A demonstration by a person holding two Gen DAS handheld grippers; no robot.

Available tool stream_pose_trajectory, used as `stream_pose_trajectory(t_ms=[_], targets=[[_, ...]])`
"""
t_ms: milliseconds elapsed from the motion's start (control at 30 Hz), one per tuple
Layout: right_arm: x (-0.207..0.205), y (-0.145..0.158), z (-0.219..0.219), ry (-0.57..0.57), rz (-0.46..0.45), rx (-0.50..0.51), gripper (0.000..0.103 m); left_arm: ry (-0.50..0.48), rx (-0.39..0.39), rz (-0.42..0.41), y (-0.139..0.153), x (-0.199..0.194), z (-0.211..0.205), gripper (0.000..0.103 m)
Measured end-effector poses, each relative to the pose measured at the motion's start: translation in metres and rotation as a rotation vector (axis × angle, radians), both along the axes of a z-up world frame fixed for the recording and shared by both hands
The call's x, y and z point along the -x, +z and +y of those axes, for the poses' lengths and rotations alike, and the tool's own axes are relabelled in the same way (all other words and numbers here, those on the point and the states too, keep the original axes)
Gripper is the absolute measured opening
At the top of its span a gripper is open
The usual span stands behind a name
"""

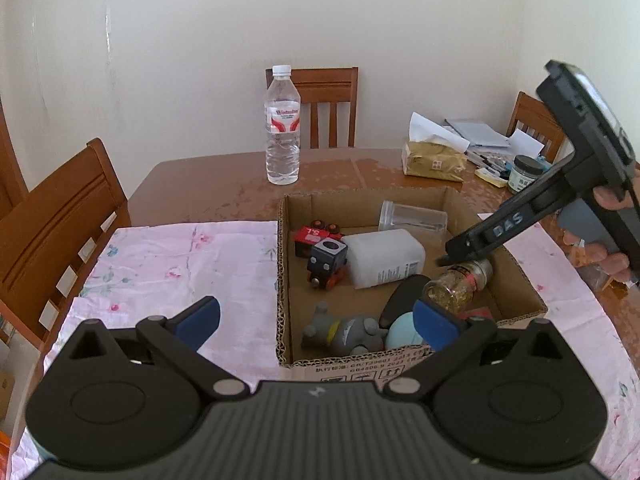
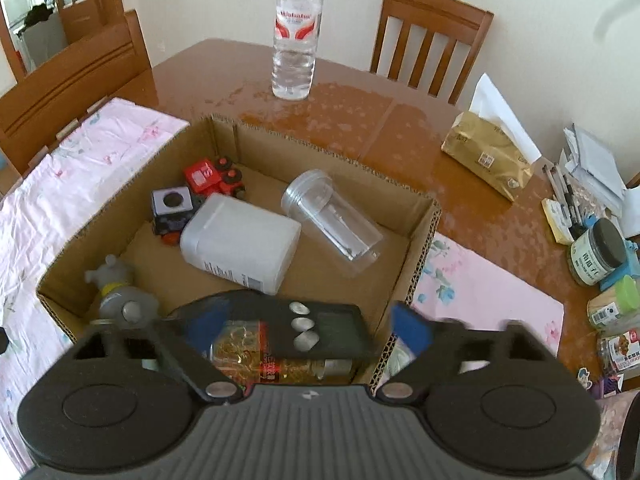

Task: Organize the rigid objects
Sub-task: 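Lower the black timer into the box and open the right tool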

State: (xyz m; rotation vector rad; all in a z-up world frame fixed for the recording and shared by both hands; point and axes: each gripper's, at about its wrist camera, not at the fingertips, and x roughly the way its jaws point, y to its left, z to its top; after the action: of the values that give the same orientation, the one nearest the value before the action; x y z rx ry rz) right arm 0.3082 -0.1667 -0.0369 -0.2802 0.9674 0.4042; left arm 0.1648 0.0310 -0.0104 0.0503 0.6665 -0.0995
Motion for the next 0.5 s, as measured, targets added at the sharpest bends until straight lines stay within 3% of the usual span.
stream_pose_trajectory(t_ms=[500], targets=[[0.040, 0.029, -0.006, -0.191, 0.048, 0.025, 0.103, 0.055, -0.015, 0.061, 0.016, -0.014, -0.004, 0.102]])
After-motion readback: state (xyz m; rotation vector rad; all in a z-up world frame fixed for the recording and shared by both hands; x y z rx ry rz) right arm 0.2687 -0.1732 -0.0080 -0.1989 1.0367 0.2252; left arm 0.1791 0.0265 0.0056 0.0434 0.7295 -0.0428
